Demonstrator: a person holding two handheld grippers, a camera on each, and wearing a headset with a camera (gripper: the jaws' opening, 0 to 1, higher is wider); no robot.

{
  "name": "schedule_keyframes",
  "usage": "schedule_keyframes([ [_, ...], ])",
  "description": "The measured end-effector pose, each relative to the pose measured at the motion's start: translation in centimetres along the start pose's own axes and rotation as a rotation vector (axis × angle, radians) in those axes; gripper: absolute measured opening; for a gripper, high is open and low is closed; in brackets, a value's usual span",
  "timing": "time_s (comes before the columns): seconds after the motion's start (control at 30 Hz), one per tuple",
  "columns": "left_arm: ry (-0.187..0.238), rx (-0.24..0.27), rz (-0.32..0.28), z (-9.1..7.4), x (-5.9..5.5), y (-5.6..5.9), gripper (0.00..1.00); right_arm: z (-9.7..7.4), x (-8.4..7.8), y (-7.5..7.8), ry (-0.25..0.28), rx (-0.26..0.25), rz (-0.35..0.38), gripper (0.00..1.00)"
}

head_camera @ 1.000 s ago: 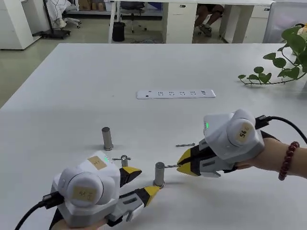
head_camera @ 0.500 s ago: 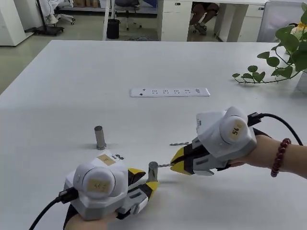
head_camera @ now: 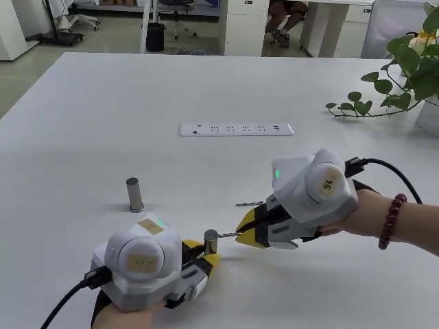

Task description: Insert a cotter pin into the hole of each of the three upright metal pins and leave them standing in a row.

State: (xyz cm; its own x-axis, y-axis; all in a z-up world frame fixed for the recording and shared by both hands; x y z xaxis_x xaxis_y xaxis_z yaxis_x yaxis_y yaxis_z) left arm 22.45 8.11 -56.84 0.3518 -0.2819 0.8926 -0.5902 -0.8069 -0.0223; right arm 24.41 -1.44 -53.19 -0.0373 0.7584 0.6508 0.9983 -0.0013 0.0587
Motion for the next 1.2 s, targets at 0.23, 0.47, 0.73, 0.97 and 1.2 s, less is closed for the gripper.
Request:
schedule_keyframes([
  [0.23,0.005,-0.035,0.035,0.0,0.0,-0.1,0.1,0.0,0.0,-0.1,-0.005,0.017,-0.007,0.0],
  [0.47,0.006,-0.047,0.054,0.1,0.0,-0.1,0.09,0.3,0.7,-0.1,0.013,0.031,-0.014,0.0],
  [0.73,0.007,-0.047,0.056,0.2,0.0,-0.1,0.09,0.6,1.5,-0.4,0.019,0.039,-0.027,0.0],
  [0.97,0.016,-0.047,0.068,0.2,0.0,-0.1,0.1,0.8,1.8,-0.4,0.021,0.036,-0.009,0.0],
  [1.2,0.017,-0.05,0.077,0.3,-0.1,-0.1,0.1,0.5,1.1,-0.6,0.002,0.035,0.006,0.08],
])
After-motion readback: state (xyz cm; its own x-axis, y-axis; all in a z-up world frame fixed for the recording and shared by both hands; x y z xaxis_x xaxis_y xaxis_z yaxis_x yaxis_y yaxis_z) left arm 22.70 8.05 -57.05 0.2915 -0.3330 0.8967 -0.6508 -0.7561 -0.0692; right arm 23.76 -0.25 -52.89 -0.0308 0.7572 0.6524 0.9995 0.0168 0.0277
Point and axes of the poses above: the centre of the closed fingertips' face, and the gripper's own axes: z roughly forward along the fingers, y roughly to its right, x roughly out of its top, the point moved 5 cm from there along -z, roughly backward along the fingers, and after that the axes turned 10 degrees about x, right-handed, at the moved point
